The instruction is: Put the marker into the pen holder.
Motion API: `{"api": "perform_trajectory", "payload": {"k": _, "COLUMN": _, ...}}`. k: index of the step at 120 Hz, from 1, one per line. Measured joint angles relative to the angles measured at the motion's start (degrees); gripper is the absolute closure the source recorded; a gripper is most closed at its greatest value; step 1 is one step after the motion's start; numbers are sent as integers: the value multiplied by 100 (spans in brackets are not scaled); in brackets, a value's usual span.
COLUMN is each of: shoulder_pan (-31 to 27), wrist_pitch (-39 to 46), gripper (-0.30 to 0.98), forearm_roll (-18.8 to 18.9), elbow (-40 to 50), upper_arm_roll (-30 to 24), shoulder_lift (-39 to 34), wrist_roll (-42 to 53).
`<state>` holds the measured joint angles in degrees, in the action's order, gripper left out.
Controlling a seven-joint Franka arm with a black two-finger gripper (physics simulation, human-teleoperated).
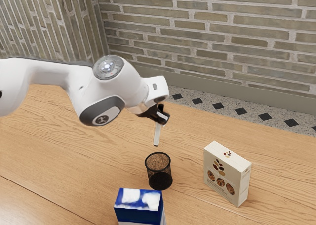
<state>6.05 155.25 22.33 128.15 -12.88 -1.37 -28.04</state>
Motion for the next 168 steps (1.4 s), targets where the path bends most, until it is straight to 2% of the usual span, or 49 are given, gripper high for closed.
{"api": "perform_trajectory", "payload": {"k": 15, "shoulder_pan": 212, "wrist_pitch": 31, "gripper": 76, "forearm_roll": 0, "elbow": 235, "upper_arm_roll": -7, "shoulder_lift": -169, "wrist_roll": -577}}
{"api": "perform_trajectory", "payload": {"k": 41, "shoulder_pan": -453, "wrist_pitch": 47, "gripper": 76, "forearm_roll": 48, "elbow": 425, "upper_arm_roll": 4, "shoulder_lift": -236, "wrist_roll": -1329}}
{"api": "perform_trajectory", "payload": {"k": 66, "shoulder_pan": -265, "wrist_pitch": 47, "gripper": 76, "forearm_roll": 68, "elbow": 529, "upper_arm_roll": -63, "shoulder_lift": -239, "wrist_roll": -1881}}
{"api": "perform_trajectory", "payload": {"k": 116, "shoulder_pan": -275, "wrist_pitch": 43, "gripper": 76, "forearm_roll": 84, "elbow": 522, "upper_arm_roll": -192, "shoulder_lift": -19, "wrist_roll": -2540}}
{"api": "perform_trajectory", "payload": {"k": 137, "shoulder_pan": -258, "wrist_pitch": 64, "gripper": 39, "forearm_roll": 19, "elbow": 521, "upper_arm_roll": -175, "shoulder_lift": 15, "wrist_roll": -2634}}
{"api": "perform_trajectory", "payload": {"k": 152, "shoulder_pan": -235, "wrist_pitch": -62, "gripper": 22, "forearm_roll": -8, "elbow": 499, "upper_arm_roll": -142, "shoulder_lift": -22, "wrist_roll": -2670}}
{"api": "perform_trajectory", "payload": {"k": 160, "shoulder_pan": -161, "wrist_pitch": -398, "gripper": 16, "forearm_roll": -59, "elbow": -95, "upper_arm_roll": -34, "shoulder_lift": -44, "wrist_roll": -2645}}
{"api": "perform_trajectory", "payload": {"k": 168, "shoulder_pan": -46, "wrist_pitch": -1234, "gripper": 12, "forearm_roll": -429, "elbow": -1138, "upper_arm_roll": 151, "shoulder_lift": -37, "wrist_roll": -2516}}
